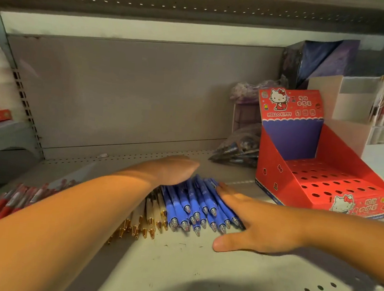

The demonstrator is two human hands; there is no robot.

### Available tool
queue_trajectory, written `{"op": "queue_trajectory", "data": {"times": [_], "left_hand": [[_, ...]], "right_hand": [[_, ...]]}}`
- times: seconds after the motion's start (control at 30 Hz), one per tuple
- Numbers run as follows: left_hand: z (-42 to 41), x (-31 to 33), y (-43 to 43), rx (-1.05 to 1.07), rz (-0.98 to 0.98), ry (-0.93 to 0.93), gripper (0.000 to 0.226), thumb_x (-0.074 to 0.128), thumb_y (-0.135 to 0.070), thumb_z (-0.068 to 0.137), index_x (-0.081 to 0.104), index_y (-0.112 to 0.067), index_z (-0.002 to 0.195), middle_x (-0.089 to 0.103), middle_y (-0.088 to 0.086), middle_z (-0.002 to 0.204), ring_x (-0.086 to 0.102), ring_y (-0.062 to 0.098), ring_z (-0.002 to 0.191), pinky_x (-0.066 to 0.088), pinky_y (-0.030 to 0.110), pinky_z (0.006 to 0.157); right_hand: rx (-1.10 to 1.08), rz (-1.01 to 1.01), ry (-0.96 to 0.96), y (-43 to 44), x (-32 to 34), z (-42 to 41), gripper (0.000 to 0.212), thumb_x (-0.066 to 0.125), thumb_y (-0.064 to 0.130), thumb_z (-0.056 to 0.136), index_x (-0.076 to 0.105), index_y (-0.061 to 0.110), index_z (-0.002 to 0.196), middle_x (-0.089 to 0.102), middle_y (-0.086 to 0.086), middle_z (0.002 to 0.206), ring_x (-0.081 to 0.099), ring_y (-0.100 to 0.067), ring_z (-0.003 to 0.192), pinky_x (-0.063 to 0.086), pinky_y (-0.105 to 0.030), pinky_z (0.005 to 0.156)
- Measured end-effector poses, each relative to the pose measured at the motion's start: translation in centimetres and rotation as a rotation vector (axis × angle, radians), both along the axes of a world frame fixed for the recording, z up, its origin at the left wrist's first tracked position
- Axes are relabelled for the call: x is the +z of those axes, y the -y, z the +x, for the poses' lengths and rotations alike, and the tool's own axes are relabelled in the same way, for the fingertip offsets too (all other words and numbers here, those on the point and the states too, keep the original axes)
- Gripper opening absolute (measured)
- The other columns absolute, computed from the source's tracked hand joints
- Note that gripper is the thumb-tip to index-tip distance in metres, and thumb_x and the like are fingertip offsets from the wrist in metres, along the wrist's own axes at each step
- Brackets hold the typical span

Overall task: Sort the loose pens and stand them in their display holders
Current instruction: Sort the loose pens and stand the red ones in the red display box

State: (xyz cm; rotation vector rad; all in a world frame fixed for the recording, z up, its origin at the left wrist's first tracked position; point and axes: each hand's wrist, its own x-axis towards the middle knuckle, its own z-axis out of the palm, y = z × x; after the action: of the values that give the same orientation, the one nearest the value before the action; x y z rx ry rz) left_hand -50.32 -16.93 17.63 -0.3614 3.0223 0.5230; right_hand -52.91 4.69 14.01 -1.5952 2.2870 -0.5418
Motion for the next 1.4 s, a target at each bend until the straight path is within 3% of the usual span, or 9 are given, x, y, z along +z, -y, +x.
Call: {"op": "queue_trajectory", "data": {"times": [0.17, 0.3, 0.47, 0.6, 0.7, 0.83, 1.07, 1.23, 1.4], "left_hand": [[-1.5, -2.0, -1.2, -0.050, -0.100, 0.089, 0.054, 0.020, -0.039, 0.103, 0.055, -0.013, 0.134, 0.050, 0.016, 0.144, 0.048, 0.030, 0.126, 0.035, 0.040, 0.109], [-1.6, -3.4, -0.9, 0.062, -0.162, -0.013, 0.072, 0.014, -0.053, 0.084, 0.057, -0.013, 0.125, 0.049, 0.020, 0.137, 0.043, 0.036, 0.124, 0.036, 0.049, 0.106], [-2.1, -3.8, -0.4, 0.134, -0.027, -0.138, 0.059, 0.031, -0.059, 0.087, 0.059, -0.019, 0.119, 0.052, 0.013, 0.129, 0.048, 0.031, 0.117, 0.042, 0.044, 0.098], [-2.7, -4.1, -1.0, 0.063, -0.004, -0.223, 0.037, 0.032, -0.046, 0.096, 0.057, -0.020, 0.086, 0.057, 0.006, 0.098, 0.053, 0.020, 0.089, 0.038, 0.034, 0.074], [-3.0, -4.4, -1.5, 0.052, 0.034, -0.268, 0.036, 0.029, -0.037, 0.101, 0.057, -0.017, 0.091, 0.057, 0.006, 0.099, 0.052, 0.021, 0.091, 0.038, 0.033, 0.078], [-2.9, -4.4, -1.6, 0.103, 0.099, -0.360, 0.035, 0.034, -0.036, 0.098, 0.062, -0.015, 0.094, 0.062, 0.005, 0.098, 0.056, 0.020, 0.090, 0.042, 0.033, 0.076], [-2.5, -3.7, -1.7, 0.108, 0.068, -0.269, 0.046, 0.032, -0.054, 0.086, 0.065, -0.024, 0.096, 0.062, -0.002, 0.099, 0.056, 0.014, 0.089, 0.048, 0.038, 0.085], [-2.0, -2.8, -1.5, 0.090, 0.114, -0.140, 0.039, 0.035, -0.050, 0.091, 0.056, -0.021, 0.074, 0.058, 0.003, 0.081, 0.053, 0.017, 0.077, 0.037, 0.034, 0.066], [-0.1, -0.4, -0.7, -0.069, -0.075, -0.121, 0.027, 0.028, -0.026, 0.106, 0.049, -0.012, 0.098, 0.056, 0.016, 0.115, 0.049, 0.022, 0.101, 0.035, 0.036, 0.083]], "right_hand": [[-0.028, -0.010, -0.179, 0.7, -0.6, -0.2, 0.099, 0.059, 0.060, 0.087, -0.008, 0.034, 0.155, 0.003, 0.016, 0.162, 0.013, -0.013, 0.148, 0.019, -0.032, 0.121], [-0.049, 0.013, -0.237, 1.7, -1.0, -0.2, 0.104, 0.057, 0.068, 0.083, -0.009, 0.031, 0.155, -0.005, 0.010, 0.164, 0.000, -0.015, 0.150, 0.009, -0.031, 0.122], [-0.053, -0.078, -0.160, 2.0, -1.2, -0.2, 0.103, 0.058, 0.070, 0.081, -0.005, 0.036, 0.155, 0.001, 0.015, 0.162, 0.000, -0.008, 0.149, 0.011, -0.034, 0.123], [-0.027, -0.162, -0.045, 2.1, -1.3, -0.1, 0.093, 0.058, 0.059, 0.088, -0.002, 0.033, 0.155, 0.006, 0.019, 0.158, 0.010, 0.001, 0.146, 0.020, -0.029, 0.120], [-0.045, -0.136, -0.042, 2.4, -1.6, -0.3, 0.101, 0.058, 0.063, 0.085, -0.011, 0.036, 0.154, -0.009, 0.019, 0.161, 0.000, -0.001, 0.148, 0.017, -0.030, 0.122], [-0.076, -0.131, -0.060, 3.1, -1.8, -0.7, 0.107, 0.059, 0.068, 0.081, -0.006, 0.030, 0.156, -0.001, 0.008, 0.163, 0.005, -0.010, 0.150, 0.021, -0.035, 0.121], [-0.069, -0.189, -0.063, 3.0, -1.3, -0.3, 0.102, 0.064, 0.072, 0.074, 0.011, 0.034, 0.152, 0.023, 0.014, 0.150, 0.034, -0.003, 0.135, 0.037, -0.029, 0.112], [-0.053, -0.150, -0.085, 3.0, -1.3, -0.1, 0.093, 0.060, 0.067, 0.082, 0.010, 0.032, 0.152, 0.024, 0.011, 0.151, 0.030, -0.007, 0.138, 0.035, -0.033, 0.114], [-0.084, -0.065, -0.179, 2.7, -0.6, 0.1, 0.099, 0.051, 0.077, 0.078, 0.006, 0.032, 0.154, 0.015, 0.009, 0.159, 0.017, -0.015, 0.148, 0.025, -0.034, 0.119]]}}
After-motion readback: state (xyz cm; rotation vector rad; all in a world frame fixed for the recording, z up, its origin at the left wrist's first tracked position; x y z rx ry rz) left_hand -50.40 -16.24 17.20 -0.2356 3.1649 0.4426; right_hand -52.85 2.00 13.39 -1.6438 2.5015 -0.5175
